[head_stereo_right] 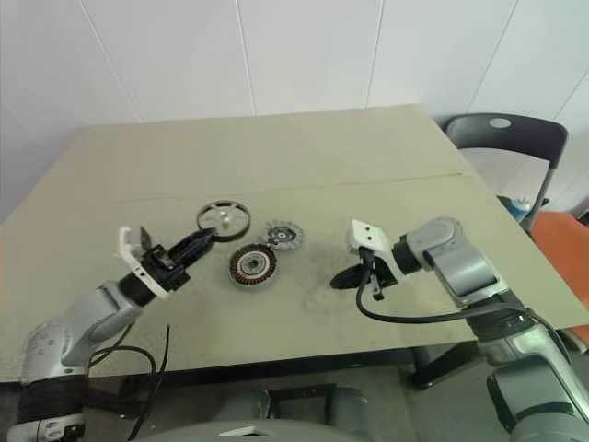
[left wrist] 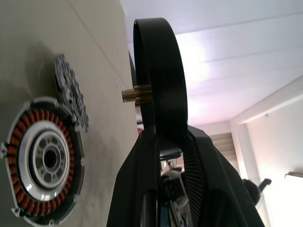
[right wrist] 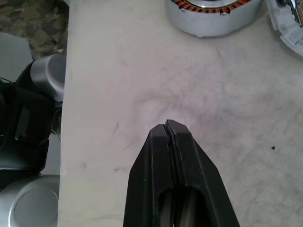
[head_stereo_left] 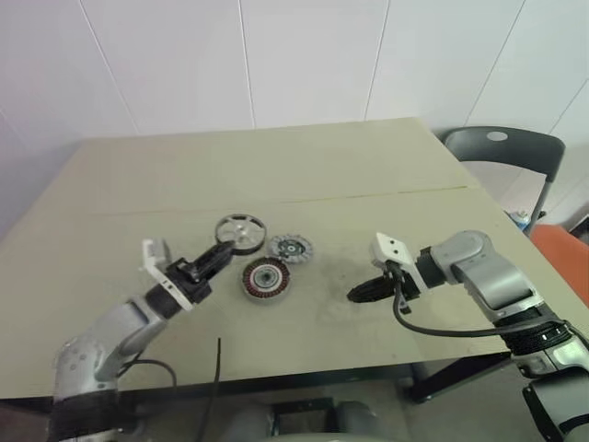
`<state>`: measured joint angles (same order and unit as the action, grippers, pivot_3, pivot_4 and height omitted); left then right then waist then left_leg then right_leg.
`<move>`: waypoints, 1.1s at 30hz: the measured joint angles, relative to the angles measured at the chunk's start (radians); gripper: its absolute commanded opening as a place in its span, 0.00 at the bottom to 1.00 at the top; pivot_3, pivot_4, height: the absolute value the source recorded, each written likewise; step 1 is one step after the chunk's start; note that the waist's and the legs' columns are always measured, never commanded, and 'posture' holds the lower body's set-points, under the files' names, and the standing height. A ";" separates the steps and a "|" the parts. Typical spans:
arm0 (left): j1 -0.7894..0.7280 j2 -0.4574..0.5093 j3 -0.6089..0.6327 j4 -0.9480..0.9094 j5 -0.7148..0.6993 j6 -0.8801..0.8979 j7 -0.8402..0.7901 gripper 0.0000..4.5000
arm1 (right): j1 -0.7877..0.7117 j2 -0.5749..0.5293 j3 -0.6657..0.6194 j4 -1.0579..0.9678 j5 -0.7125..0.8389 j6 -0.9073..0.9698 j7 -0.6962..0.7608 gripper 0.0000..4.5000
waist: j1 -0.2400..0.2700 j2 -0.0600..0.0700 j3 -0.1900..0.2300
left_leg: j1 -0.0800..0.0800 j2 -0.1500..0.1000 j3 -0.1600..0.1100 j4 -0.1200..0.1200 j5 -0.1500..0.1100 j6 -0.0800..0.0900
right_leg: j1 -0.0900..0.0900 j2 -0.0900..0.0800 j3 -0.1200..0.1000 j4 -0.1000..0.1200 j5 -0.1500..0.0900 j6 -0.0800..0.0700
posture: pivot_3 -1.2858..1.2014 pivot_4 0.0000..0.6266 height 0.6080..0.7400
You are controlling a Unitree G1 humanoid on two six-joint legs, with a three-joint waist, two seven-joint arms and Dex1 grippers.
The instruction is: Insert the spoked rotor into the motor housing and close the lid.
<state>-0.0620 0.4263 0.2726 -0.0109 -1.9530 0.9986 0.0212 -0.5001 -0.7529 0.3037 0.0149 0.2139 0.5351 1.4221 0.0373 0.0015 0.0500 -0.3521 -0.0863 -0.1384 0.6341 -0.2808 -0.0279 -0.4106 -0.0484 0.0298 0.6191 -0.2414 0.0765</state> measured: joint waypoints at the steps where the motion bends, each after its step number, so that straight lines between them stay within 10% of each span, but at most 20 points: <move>1: -0.005 0.006 -0.015 0.020 0.000 0.014 -0.005 0.08 | 0.000 0.013 -0.010 -0.002 0.003 0.002 -0.017 0.00 | 0.000 0.000 0.000 | 0.000 0.000 0.000 0.000 0.000 0.000 | 0.000 0.000 0.000 0.000 0.000 0.000 | 0.52 0.00 1.00; 33: -0.102 -0.010 -0.049 0.301 0.316 0.199 -0.327 0.08 | 0.035 0.087 -0.075 -0.055 0.076 0.010 -0.159 0.00 | 0.002 -0.001 -0.001 | -0.001 0.000 -0.001 0.003 0.000 0.000 | 0.000 0.000 0.000 0.002 0.000 0.000 | 0.52 0.00 1.00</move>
<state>-0.1641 0.4163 0.2238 0.2897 -1.6369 1.1974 -0.3056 -0.4648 -0.6660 0.2287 -0.0405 0.2900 0.5449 1.2628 0.0392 0.0003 0.0491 -0.3529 -0.0867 -0.1390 0.6369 -0.2805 -0.0284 -0.4108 -0.0486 0.0303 0.6211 -0.2414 0.0762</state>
